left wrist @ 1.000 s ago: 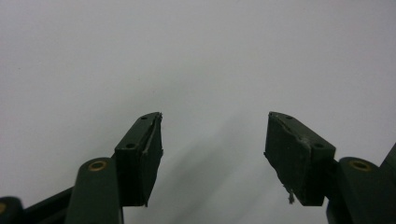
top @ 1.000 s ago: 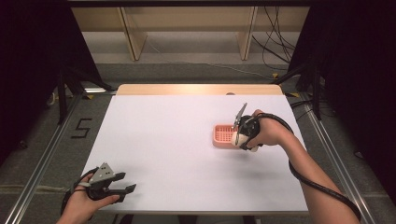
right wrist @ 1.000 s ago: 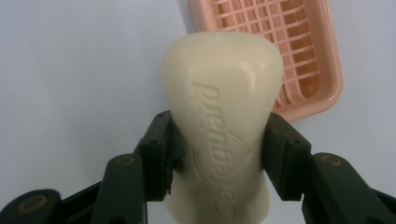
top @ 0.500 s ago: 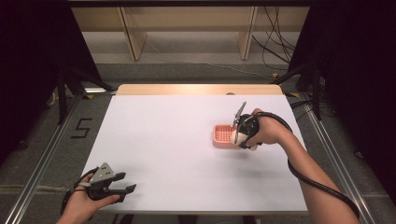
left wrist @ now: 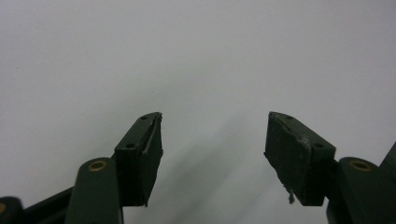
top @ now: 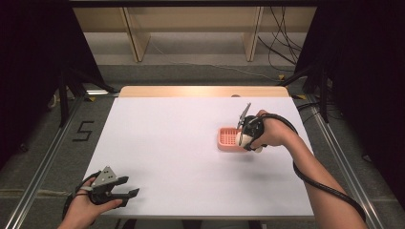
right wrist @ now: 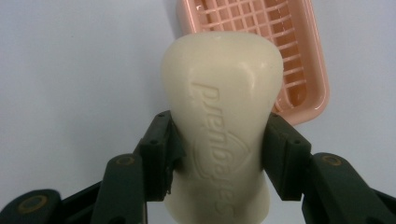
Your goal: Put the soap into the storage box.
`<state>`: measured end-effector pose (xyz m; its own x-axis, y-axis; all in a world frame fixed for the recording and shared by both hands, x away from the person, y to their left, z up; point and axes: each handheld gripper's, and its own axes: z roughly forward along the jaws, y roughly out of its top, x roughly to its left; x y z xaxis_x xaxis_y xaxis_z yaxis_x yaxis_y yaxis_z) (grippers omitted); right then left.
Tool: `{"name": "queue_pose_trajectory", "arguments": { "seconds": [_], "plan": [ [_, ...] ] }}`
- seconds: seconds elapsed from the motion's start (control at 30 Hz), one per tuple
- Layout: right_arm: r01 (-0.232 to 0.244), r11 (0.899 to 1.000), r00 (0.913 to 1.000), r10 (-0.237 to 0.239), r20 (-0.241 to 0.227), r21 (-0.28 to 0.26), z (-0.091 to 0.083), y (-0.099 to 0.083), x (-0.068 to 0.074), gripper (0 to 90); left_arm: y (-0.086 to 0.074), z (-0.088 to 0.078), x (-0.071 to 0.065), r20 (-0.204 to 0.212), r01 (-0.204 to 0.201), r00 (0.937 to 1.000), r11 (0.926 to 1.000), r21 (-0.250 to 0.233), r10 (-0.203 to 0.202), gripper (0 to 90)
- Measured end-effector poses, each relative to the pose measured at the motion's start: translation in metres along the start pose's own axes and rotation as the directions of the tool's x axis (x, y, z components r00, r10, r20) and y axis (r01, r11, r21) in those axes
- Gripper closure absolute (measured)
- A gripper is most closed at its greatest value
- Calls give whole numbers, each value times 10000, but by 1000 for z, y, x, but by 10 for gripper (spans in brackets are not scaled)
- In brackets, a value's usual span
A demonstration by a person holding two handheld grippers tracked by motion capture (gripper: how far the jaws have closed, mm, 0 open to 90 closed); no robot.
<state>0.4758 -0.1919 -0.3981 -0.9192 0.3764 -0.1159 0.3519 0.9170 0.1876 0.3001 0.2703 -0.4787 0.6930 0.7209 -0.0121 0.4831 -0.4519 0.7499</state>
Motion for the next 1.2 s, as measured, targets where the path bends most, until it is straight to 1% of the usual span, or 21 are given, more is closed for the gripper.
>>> {"name": "queue_pose_trajectory", "arguments": {
  "seconds": [0.03,0.1,0.17,0.23,0.27,0.3,0.4,0.43,0.53,0.63,0.7,0.73,0.8,0.83,0.9,0.97,1.0,1.03,1.1,1.17,1.2],
  "plan": [
    [5,10000,10000,-5,-22,9,0,0,0,504,0,0,-1,26,161,9999,9999,-16,-161,361],
    [-34,9999,9997,30,240,158,0,1,0,504,0,0,-1,10,129,9999,9999,-12,-129,361],
    [-2,10000,10000,2,-12,-49,1,1,-1,504,0,0,0,-2,49,10000,10000,-7,-49,361],
    [-2,10000,10000,3,40,-75,1,2,-1,504,0,0,-1,45,184,9998,9998,-10,-184,361],
    [59,10000,10000,-58,32,-78,1,1,-2,504,0,0,0,4,52,10000,10000,-4,-52,361],
    [-248,9997,9997,248,88,37,1,2,0,504,0,0,-1,55,168,9998,9999,-3,-168,361],
    [219,9997,9995,-221,233,89,2,2,-4,505,0,0,0,17,91,10000,9999,-71,-91,361],
    [-20,10000,10000,20,54,12,2,2,-2,505,0,0,0,-6,73,10000,10000,-19,-73,361],
    [-22,10000,10000,22,58,-35,2,3,-3,504,0,0,-1,62,162,9998,9999,15,-162,361],
    [-94,10000,9999,94,88,-17,2,3,-3,505,0,1,0,20,76,10000,9999,-91,-76,361],
    [-103,9999,9999,104,116,-32,3,3,-3,504,-1,0,-1,78,244,9997,9997,-95,-243,361],
    [187,9998,9998,-186,119,-98,3,2,-6,504,-1,0,-1,78,225,9997,9997,-84,-225,361],
    [87,9999,9996,-90,267,108,3,2,-6,504,0,0,0,31,108,9999,9999,-83,-108,361],
    [114,9999,9995,-117,277,117,3,3,-7,505,0,0,-1,72,214,9997,9997,-89,-213,361],
    [-92,10000,9999,91,144,39,3,3,-6,505,0,0,-1,80,224,9997,9997,-94,-223,361],
    [-39,10000,9999,40,140,-34,3,4,-7,504,-1,0,-1,75,210,9998,9997,-76,-210,361],
    [134,9999,9995,-136,273,79,3,4,-8,505,-1,0,-1,82,221,9997,9997,-74,-220,361],
    [-81,10000,9997,80,214,52,3,5,-7,504,-1,0,-1,85,218,9997,9997,-73,-217,361],
    [65,10000,9999,-64,137,-61,3,6,-8,504,-1,0,-1,81,223,9997,9997,-78,-223,360],
    [69,9999,9994,-72,327,91,3,6,-9,505,-1,0,-1,79,226,9997,9997,-76,-226,360],
    [21,10000,9999,-21,149,-24,3,7,-9,504,-1,0,-1,77,231,9997,9997,-72,-231,361]
  ]
}}
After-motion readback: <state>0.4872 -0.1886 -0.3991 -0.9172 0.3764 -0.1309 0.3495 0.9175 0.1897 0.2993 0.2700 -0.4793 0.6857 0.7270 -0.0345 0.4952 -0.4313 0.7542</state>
